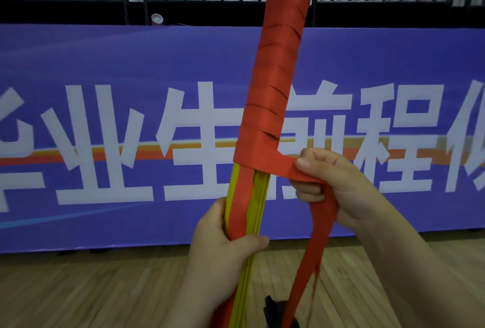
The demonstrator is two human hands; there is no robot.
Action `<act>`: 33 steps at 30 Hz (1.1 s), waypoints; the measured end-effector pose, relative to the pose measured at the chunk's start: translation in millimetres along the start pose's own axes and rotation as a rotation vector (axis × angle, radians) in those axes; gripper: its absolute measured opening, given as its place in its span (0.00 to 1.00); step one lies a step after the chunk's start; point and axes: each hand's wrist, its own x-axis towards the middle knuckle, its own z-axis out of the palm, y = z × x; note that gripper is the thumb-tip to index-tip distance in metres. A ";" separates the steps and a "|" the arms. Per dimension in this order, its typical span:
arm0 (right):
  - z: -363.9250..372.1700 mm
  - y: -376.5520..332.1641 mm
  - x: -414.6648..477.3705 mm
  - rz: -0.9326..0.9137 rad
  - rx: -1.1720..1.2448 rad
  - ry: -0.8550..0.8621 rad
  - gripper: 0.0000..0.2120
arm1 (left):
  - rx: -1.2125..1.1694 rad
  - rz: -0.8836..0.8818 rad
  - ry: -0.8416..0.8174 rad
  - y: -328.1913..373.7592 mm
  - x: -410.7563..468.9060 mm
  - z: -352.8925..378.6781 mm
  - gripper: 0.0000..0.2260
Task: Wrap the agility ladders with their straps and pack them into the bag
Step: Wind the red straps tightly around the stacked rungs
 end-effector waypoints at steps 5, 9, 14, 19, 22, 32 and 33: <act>1.5 -4.0 -4.3 0.049 -0.282 0.101 0.10 | 0.138 0.007 0.124 -4.7 1.9 4.0 0.13; 8.4 -6.5 -13.5 -0.048 -0.520 0.122 0.11 | 0.262 0.006 0.220 -5.1 4.1 4.3 0.13; 9.1 4.8 -14.3 -0.064 -0.621 0.060 0.12 | 0.015 -0.100 0.106 -3.6 2.4 4.5 0.15; 0.4 14.8 -4.6 0.027 -0.411 0.041 0.11 | -0.196 -0.158 -0.079 3.3 -1.9 1.4 0.19; 1.0 20.5 -0.7 -0.001 -0.345 0.027 0.17 | -0.476 -0.251 -0.302 -0.1 -4.9 0.7 0.24; 13.7 -1.6 2.1 -0.096 -0.382 0.068 0.18 | -0.278 -0.320 -0.535 7.3 -1.3 -2.3 0.25; 13.9 -1.3 3.0 -0.126 -0.493 0.187 0.17 | -0.197 -0.254 -0.529 11.5 0.5 0.2 0.27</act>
